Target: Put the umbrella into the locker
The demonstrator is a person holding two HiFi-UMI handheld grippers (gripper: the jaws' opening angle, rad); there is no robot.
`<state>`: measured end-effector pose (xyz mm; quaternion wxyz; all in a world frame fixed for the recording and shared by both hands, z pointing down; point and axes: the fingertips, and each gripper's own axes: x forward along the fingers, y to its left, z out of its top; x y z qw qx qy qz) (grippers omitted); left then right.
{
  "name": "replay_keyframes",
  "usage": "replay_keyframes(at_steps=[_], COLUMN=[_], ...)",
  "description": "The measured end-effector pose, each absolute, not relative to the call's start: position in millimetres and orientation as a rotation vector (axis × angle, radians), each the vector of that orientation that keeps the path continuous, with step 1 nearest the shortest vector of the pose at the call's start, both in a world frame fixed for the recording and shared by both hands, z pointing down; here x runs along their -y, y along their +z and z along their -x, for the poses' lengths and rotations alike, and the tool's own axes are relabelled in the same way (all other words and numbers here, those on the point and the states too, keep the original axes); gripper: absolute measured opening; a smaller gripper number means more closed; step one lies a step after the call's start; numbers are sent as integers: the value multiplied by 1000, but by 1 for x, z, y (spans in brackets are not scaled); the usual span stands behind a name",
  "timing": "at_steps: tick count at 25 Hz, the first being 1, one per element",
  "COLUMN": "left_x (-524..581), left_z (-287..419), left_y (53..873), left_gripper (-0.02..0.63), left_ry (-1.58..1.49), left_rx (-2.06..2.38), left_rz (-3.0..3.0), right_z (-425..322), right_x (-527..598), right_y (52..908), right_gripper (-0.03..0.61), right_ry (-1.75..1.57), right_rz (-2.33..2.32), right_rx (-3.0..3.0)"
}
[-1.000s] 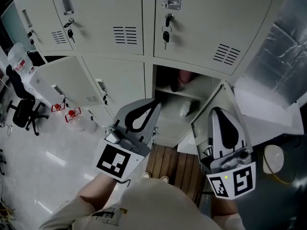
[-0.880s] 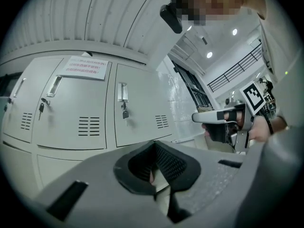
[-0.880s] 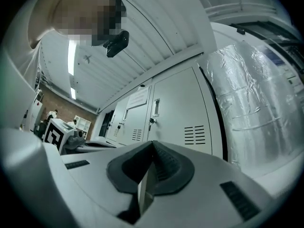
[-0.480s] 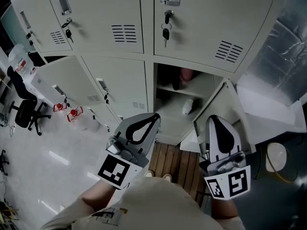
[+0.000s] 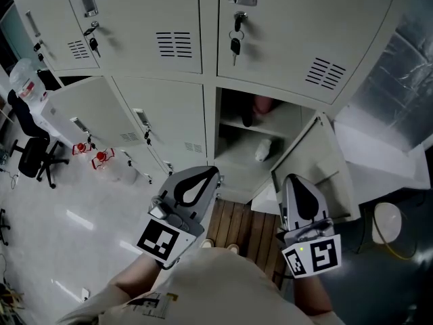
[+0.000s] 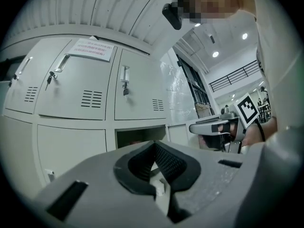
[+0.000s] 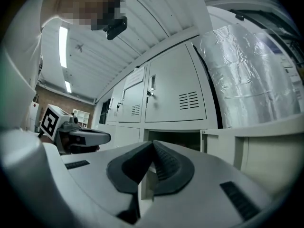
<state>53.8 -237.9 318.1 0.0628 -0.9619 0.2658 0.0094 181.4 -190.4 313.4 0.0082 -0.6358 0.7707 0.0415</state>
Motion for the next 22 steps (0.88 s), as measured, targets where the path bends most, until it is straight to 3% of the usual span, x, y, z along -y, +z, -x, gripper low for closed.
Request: replay_keyframes(at_steps=[22], left_x=[245], left_z=[-54], left_y=[322], left_gripper=[8], left_ry=[15], left_rx=[-843], left_rz=[2904], right_z=[-186], right_x=[195], right_y=[324], right_gripper=[8], right_ry=[71], right_rz=[2000], right_rx=[-2411])
